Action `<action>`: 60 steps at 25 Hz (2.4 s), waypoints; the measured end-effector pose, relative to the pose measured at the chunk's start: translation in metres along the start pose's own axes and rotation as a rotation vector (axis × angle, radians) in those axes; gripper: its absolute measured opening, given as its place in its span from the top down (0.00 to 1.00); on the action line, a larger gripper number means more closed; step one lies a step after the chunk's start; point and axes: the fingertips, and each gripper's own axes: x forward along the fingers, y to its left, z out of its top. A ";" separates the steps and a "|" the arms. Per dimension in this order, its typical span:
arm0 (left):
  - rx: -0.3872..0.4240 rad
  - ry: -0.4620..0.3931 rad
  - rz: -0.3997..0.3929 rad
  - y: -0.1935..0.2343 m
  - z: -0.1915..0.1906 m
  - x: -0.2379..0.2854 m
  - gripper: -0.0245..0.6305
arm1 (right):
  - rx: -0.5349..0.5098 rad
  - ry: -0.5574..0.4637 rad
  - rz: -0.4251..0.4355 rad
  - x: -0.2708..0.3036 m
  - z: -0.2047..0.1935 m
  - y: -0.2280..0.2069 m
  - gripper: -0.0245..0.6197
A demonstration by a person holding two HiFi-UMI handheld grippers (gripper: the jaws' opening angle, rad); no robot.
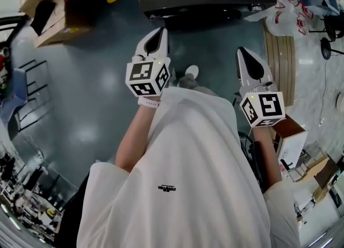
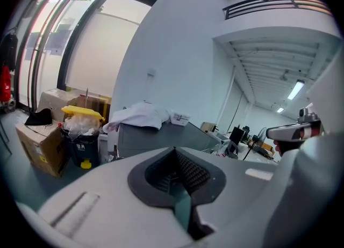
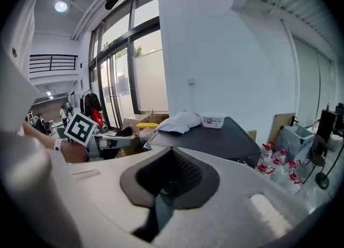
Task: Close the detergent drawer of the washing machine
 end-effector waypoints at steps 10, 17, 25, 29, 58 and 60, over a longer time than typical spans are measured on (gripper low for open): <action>0.031 -0.037 -0.015 -0.021 0.033 -0.043 0.93 | -0.016 -0.067 -0.036 -0.015 0.020 -0.015 0.96; 0.084 -0.109 -0.039 -0.045 0.061 -0.063 0.93 | -0.022 -0.095 -0.065 -0.028 0.025 -0.034 0.96; 0.119 -0.145 -0.061 -0.060 0.072 -0.079 0.93 | -0.013 -0.129 -0.080 -0.039 0.032 -0.048 0.96; 0.104 -0.154 -0.082 -0.064 0.077 -0.078 0.93 | -0.025 -0.137 -0.075 -0.040 0.036 -0.046 0.96; 0.085 -0.134 -0.134 -0.077 0.072 -0.067 0.93 | -0.043 -0.063 0.025 -0.026 0.010 -0.036 0.96; 0.089 -0.136 -0.132 -0.076 0.074 -0.066 0.93 | -0.040 -0.064 0.016 -0.026 0.011 -0.038 0.96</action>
